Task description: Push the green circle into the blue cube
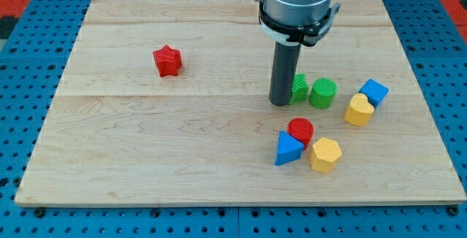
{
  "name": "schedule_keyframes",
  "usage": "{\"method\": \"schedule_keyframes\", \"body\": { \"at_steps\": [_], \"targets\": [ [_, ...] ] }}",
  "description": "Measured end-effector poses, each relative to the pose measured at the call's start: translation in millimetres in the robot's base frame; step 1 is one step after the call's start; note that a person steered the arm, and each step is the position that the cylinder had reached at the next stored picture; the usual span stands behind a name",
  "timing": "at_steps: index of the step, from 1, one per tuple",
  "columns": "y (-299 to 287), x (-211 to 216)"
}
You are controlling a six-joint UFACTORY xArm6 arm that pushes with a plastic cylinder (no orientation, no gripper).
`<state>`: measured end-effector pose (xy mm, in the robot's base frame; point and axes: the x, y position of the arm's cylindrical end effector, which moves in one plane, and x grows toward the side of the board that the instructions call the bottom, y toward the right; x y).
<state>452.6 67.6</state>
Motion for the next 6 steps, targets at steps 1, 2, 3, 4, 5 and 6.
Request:
{"method": "schedule_keyframes", "body": {
  "at_steps": [1, 2, 3, 4, 5, 6],
  "targets": [
    [37, 1],
    [76, 3],
    [85, 3],
    [84, 15],
    [80, 50],
    [102, 96]
  ]
}}
